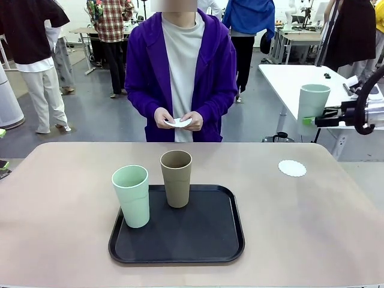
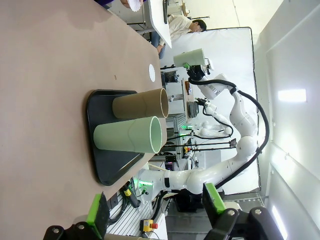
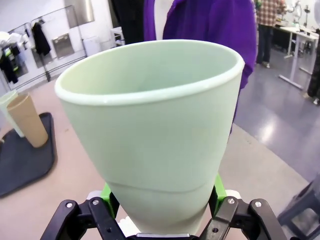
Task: Place coasters on the table and set cups on them.
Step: Pick up one Reusable plastic cup and place it on a coaster set by the human.
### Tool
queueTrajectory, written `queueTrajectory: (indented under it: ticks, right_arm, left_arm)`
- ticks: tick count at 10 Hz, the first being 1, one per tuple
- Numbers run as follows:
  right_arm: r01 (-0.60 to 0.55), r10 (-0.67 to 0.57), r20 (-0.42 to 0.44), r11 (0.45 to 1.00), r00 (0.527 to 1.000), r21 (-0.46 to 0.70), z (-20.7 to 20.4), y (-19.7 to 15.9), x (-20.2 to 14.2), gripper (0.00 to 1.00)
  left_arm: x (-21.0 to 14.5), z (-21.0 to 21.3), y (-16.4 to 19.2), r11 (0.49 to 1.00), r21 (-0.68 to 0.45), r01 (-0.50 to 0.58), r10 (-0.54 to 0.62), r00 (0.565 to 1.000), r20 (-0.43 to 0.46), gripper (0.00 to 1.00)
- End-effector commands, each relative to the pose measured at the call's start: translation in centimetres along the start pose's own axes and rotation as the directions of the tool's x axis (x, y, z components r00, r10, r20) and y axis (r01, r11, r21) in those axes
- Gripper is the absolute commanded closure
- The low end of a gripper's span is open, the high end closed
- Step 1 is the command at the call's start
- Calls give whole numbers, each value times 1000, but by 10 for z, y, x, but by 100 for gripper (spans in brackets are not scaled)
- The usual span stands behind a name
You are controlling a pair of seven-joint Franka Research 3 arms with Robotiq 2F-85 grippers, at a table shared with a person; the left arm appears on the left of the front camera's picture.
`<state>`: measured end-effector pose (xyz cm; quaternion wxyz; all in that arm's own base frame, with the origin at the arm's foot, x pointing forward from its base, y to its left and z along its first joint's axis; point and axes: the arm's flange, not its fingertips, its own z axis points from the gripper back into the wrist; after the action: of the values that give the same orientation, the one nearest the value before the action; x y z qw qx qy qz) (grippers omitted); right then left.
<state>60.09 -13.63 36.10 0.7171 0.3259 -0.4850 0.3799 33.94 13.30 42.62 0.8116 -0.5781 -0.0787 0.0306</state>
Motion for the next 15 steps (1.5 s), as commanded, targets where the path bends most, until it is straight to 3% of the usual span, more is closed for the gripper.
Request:
queueTrajectory:
  ticks: [1,7,13,15]
  right_arm:
    - [-61,62,-8,995,998,79,-13,0,-6,17]
    - [-39,64,-76,953,995,300,-17,4,-56,17]
    - [-17,41,-80,960,996,280,-20,14,-64,17]
    - [-35,56,-54,942,997,335,-23,10,-76,17]
  left_arm:
    - [-1,1,-2,1000,-14,5,-5,1000,5,0]
    - [-1,1,-2,1000,-14,5,-5,1000,5,0]
    - [-1,1,-2,1000,-14,5,-5,1000,5,0]
    - [-1,1,-2,1000,-14,5,-5,1000,5,0]
